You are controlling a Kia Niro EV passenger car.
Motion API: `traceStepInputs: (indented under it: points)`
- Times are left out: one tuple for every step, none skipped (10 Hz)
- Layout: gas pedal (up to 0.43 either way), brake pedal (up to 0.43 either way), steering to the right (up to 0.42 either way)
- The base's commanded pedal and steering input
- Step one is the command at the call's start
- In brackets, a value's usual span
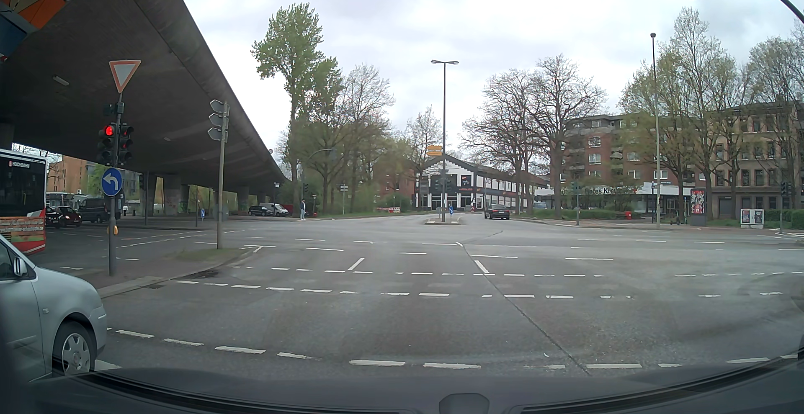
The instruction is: Follow the waypoints while adhering to traffic rules and regulations
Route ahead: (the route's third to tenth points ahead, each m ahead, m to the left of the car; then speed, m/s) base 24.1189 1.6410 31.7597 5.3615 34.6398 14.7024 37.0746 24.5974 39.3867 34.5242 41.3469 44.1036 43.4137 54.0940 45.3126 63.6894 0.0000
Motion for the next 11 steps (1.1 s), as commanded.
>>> traceStepInputs:
  points:
    - [0.000, 0.280, -0.011]
    - [0.000, 0.280, -0.011]
    - [0.000, 0.280, -0.011]
    - [0.000, 0.280, -0.011]
    - [0.000, 0.280, -0.011]
    - [0.000, 0.280, -0.011]
    - [0.000, 0.280, -0.011]
    - [0.000, 0.280, -0.011]
    - [0.000, 0.280, -0.011]
    - [0.000, 0.280, -0.011]
    - [0.000, 0.280, -0.011]
